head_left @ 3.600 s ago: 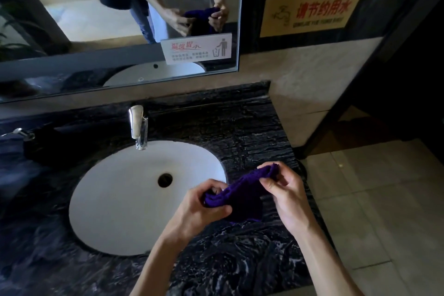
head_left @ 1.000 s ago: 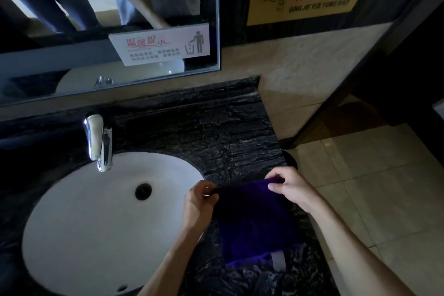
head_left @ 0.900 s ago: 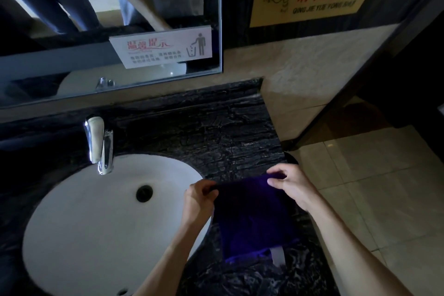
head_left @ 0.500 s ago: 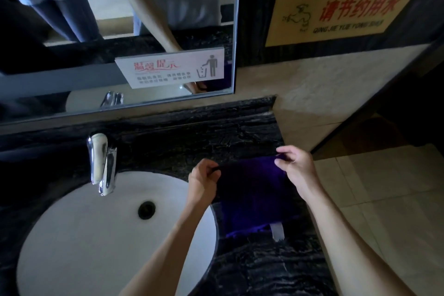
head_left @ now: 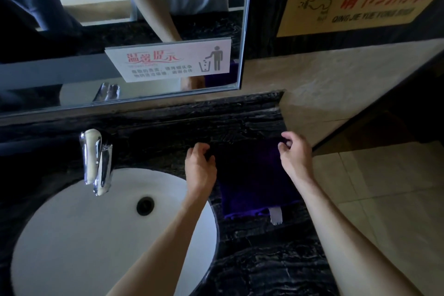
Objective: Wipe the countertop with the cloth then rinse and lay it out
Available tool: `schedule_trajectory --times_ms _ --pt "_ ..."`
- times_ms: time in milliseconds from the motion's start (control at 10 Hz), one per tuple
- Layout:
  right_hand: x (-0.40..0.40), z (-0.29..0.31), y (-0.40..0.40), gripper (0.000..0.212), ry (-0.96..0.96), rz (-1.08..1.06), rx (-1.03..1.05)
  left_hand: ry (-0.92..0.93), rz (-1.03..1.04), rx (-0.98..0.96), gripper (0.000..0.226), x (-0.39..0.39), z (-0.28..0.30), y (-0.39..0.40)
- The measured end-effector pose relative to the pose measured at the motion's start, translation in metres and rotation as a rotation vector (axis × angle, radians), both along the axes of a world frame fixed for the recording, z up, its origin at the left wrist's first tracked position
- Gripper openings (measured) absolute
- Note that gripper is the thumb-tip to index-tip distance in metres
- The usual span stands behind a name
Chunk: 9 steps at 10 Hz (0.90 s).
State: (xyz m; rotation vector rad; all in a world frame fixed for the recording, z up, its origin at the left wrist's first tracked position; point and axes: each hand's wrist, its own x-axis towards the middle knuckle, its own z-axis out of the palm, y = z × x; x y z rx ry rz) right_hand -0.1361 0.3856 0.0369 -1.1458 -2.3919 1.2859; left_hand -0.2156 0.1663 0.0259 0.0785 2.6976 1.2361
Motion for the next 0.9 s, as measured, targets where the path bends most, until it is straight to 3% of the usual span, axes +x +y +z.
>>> schedule_trajectory --times_ms 100,200,400,900 --pt "0.024 -0.006 -0.021 0.033 -0.015 0.217 0.375 0.297 -0.283 -0.151 0.039 0.033 -0.009 -0.002" --pt "0.058 -0.034 -0.043 0.046 -0.090 0.513 0.651 0.402 -0.598 -0.432 0.059 0.068 -0.028 -0.008" --pt "0.081 -0.050 -0.039 0.061 -0.294 0.621 0.704 0.322 -0.666 -0.590 0.064 0.081 -0.043 -0.020" --pt "0.091 -0.042 -0.057 0.074 -0.340 0.562 0.689 0.243 -0.623 -0.520 0.068 0.097 -0.030 -0.026"
